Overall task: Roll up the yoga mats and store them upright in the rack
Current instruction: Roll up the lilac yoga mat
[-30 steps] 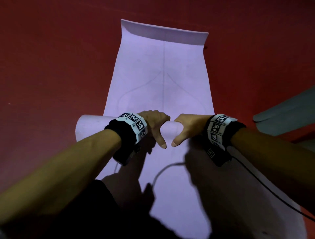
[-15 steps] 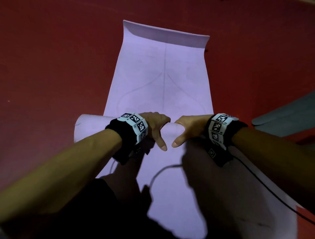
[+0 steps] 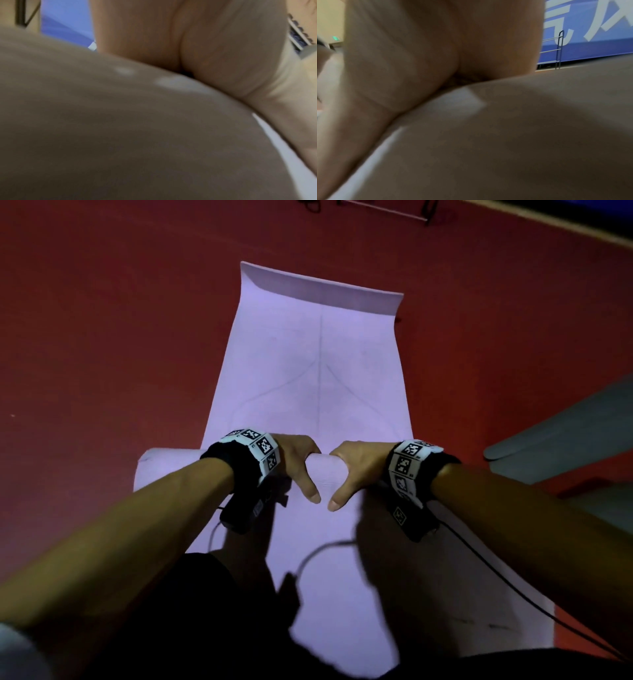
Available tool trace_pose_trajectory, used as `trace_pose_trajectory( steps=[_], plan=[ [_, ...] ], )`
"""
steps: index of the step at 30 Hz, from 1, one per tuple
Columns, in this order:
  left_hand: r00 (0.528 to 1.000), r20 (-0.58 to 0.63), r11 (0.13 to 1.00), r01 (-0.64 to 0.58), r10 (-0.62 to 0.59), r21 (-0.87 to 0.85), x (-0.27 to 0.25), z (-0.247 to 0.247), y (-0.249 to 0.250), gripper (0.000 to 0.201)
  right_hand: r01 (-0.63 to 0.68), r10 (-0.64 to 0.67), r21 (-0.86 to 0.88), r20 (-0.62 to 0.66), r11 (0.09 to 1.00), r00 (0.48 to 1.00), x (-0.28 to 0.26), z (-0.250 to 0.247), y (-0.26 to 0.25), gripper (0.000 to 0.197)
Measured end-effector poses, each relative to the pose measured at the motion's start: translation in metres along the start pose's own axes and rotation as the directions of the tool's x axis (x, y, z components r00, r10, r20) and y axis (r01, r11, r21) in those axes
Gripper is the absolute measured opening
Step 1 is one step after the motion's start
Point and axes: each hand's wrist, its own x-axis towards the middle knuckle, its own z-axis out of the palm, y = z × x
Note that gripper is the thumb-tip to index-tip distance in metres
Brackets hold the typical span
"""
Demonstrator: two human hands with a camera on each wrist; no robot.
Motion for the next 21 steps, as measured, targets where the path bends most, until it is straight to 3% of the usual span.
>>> trace_pose_trajectory(
  steps=[6,9,13,16,19,21],
  plan=[
    [0.999,-0.051,1.0,-0.007,0.008,0.02,0.003,0.005,-0.008,0.047,0.057,-0.06,0.107,0.024,0.993,0.998,0.002,0.004,0.006,0.054],
    [0.991,-0.122,0.989,-0.035,0.053,0.145,0.008,0.008,-0.007,0.051,0.042,-0.062,0.184,0.105,0.982,0.992,0.002,-0.001,0.011,0.054],
    [0.981,-0.177,0.972,-0.035,0.078,0.232,0.012,0.009,-0.004,0.056,0.01,-0.029,0.122,0.156,0.992,0.987,0.001,-0.013,0.013,0.046],
    [0.981,-0.184,0.953,-0.008,0.067,0.303,0.012,0.007,-0.006,0.07,0.036,-0.038,0.02,0.098,0.999,0.994,0.003,-0.019,0.008,0.053],
    [0.973,-0.22,0.965,-0.006,0.066,0.262,0.009,0.005,-0.01,0.073,0.017,-0.016,-0.151,0.006,0.988,1.0,0.004,-0.024,-0.001,0.061],
    [0.97,-0.231,0.968,-0.01,0.07,0.25,0.008,0.007,-0.011,0.071,-0.001,0.003,-0.158,0.016,0.987,1.0,0.008,-0.024,0.0,0.062]
  ],
)
